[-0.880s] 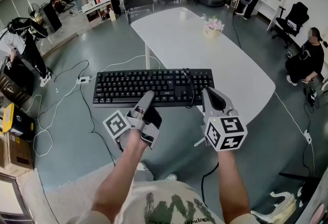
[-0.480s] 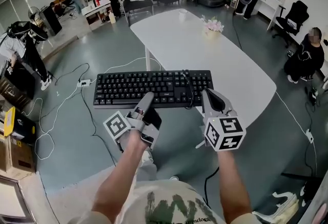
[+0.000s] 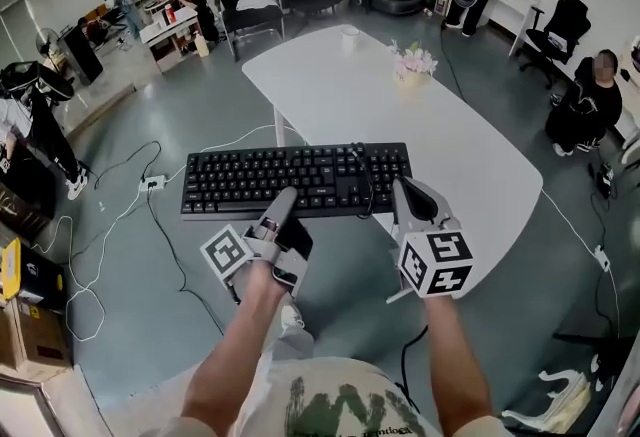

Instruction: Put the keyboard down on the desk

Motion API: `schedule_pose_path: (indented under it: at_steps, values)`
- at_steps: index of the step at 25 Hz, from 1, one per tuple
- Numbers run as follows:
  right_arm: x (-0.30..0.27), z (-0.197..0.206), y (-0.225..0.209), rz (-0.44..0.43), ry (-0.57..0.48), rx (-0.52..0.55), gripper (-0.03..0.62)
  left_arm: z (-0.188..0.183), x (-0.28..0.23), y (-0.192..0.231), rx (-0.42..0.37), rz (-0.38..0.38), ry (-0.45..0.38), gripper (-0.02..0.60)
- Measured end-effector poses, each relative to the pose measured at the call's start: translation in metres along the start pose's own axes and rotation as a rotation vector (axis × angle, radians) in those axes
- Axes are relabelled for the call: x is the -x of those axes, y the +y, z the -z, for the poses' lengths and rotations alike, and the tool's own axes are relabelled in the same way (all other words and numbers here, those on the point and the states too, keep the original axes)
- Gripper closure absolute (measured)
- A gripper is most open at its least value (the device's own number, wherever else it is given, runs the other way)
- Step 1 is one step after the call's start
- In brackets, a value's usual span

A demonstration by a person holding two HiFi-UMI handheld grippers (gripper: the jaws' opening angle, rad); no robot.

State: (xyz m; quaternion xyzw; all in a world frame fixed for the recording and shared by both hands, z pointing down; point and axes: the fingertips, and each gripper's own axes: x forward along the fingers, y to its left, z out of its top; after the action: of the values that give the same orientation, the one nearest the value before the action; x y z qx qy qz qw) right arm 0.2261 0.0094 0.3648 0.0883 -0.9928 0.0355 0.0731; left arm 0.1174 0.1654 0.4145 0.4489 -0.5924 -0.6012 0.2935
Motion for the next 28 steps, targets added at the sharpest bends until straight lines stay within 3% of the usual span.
schedule_pose_path:
  at_steps: [13,28]
  values:
    - [-0.122,-0.023,0.028,0.106,0.022,-0.006,0.594,-0.131,-0.061,0.029,0.021,-0.008,0.091,0.494]
    - [-0.188,-0.033,0.035,0.214,0.051,0.016,0.594,-0.194,-0.113,0.051,0.06,0.009,0.192,0.494]
